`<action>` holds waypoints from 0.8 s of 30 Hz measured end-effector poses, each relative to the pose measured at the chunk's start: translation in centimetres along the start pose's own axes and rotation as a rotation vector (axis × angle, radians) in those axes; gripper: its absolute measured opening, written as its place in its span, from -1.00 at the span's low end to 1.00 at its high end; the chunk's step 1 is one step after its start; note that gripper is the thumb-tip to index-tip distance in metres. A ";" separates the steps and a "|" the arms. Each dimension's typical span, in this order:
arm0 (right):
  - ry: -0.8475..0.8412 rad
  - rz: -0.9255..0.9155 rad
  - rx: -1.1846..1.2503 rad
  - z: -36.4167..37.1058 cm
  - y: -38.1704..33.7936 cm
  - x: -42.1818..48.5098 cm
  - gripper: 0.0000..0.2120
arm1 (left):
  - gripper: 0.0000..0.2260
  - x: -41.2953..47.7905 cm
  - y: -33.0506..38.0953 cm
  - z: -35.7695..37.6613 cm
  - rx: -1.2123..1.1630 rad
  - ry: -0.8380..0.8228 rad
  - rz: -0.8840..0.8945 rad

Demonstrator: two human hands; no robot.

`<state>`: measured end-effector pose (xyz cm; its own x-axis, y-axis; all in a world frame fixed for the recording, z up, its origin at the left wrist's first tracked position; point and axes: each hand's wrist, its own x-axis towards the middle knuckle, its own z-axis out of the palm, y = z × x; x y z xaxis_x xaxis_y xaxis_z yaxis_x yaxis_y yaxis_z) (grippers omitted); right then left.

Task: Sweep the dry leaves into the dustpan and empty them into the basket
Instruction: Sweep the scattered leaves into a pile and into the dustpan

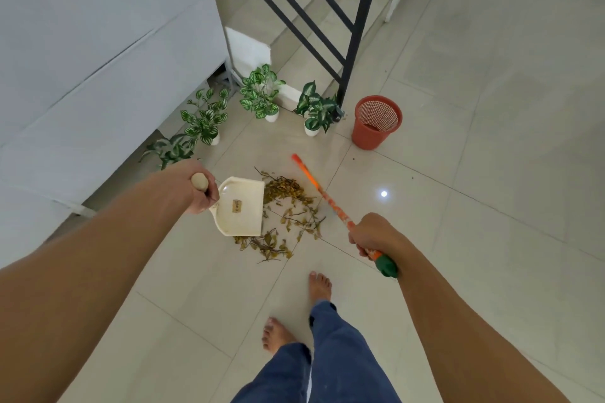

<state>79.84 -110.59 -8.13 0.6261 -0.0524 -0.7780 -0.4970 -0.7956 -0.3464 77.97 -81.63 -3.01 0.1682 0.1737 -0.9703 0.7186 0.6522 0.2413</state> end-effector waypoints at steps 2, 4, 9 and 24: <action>0.015 0.015 -0.002 0.1 0.4 -0.3 -0.87 | -0.59 6.2 -10.4 -1.0 0.151 0.106 -0.068; -0.013 0.034 0.094 0.6 0.7 -0.2 -0.84 | -0.51 13.9 -20.9 -0.3 0.295 0.183 -0.102; -0.127 0.126 0.381 2.1 1.2 1.2 -0.91 | -0.49 15.7 -21.4 -1.1 0.237 0.225 0.003; -0.153 0.051 0.340 -3.2 7.1 -1.0 -0.89 | -0.52 15.2 -26.6 1.2 0.699 0.224 0.362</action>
<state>77.54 -118.11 -8.13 0.5108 0.0242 -0.8594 -0.7127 -0.5470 -0.4391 62.17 -97.26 -24.16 0.3846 0.4768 -0.7904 0.9131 -0.0707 0.4017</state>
